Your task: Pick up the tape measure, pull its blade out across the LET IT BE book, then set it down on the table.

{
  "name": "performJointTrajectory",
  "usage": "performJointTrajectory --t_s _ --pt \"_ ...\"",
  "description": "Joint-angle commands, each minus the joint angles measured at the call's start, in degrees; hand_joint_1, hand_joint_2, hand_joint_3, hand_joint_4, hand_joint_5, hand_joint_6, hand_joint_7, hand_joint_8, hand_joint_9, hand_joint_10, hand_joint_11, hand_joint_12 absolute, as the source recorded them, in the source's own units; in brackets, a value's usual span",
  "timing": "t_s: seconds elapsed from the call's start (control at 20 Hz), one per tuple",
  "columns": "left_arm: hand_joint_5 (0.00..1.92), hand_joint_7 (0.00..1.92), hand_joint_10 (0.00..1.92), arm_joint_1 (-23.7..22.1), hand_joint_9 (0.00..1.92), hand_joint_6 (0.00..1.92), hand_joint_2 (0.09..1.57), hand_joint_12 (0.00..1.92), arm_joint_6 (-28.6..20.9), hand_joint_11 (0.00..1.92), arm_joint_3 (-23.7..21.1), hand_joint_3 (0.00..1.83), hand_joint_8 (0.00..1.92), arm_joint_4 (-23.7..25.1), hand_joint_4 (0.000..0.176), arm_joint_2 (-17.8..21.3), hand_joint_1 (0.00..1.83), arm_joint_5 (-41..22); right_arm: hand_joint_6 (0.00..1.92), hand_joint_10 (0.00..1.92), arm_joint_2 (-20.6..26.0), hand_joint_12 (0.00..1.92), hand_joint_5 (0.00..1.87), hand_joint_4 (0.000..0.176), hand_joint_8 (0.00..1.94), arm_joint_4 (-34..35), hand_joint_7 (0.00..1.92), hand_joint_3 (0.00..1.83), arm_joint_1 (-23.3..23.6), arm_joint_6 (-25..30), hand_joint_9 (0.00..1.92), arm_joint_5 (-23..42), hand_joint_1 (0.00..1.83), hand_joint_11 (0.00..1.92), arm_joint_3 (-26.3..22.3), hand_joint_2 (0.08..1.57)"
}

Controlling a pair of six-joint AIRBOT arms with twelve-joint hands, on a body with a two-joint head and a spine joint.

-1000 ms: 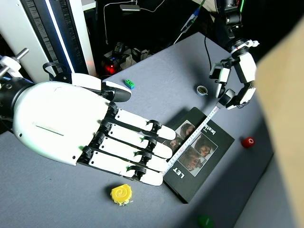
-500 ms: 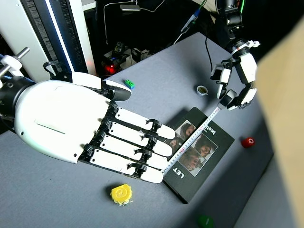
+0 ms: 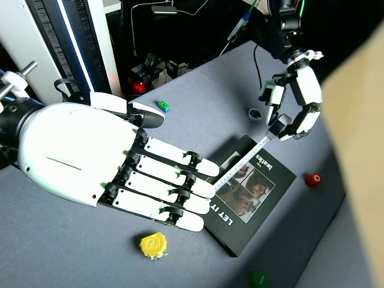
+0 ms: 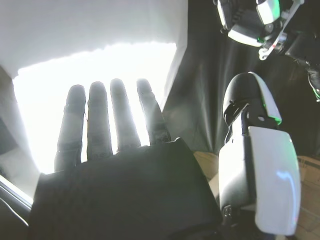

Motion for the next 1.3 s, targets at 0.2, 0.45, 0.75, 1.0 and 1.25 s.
performJointTrajectory --t_s 0.2,0.45,0.75,1.0,1.25 --pt "1.06 1.08 1.27 -3.48 0.89 0.64 1.09 1.14 0.65 0.85 -2.46 0.0 0.88 -1.09 0.0 2.9 1.38 -3.5 0.0 0.0 0.28 0.04 0.0 0.054 0.0 -1.39 0.0 0.01 0.56 0.05 0.0 5.65 0.0 0.0 -0.1 1.11" --pt "1.04 1.09 1.27 -3.81 0.87 0.68 1.09 1.15 1.53 0.85 -6.36 0.0 0.89 -5.41 0.0 5.47 1.38 -3.36 0.0 0.0 0.4 0.04 0.0 0.054 0.0 -1.6 0.0 0.01 0.32 0.05 0.0 5.51 0.0 0.0 -0.27 1.11" --pt "1.03 1.09 1.26 -3.83 0.9 0.67 1.09 1.12 2.46 0.87 -10.58 0.0 0.88 -8.67 0.0 8.71 1.39 -3.33 0.0 0.0 0.63 0.05 0.0 0.054 0.0 -1.66 0.0 0.01 0.01 0.05 0.0 5.36 0.0 0.0 -0.63 1.11" --pt "1.02 1.09 1.26 -3.12 0.89 0.7 1.09 1.12 3.67 0.87 -15.63 0.0 0.88 -10.24 0.0 11.23 1.38 -3.31 0.0 0.0 0.63 0.05 0.0 0.054 0.0 -1.65 0.0 0.01 0.01 0.05 0.0 5.53 0.0 0.0 -0.68 1.11" --pt "1.04 1.08 1.26 0.12 0.9 0.69 1.09 1.12 4.07 0.86 -19.56 0.0 0.89 -12.35 0.0 12.01 1.38 -3.49 0.0 0.0 0.62 0.05 0.0 0.054 0.0 -1.63 0.0 0.01 0.01 0.09 0.0 6.04 0.0 0.0 -0.67 1.11"
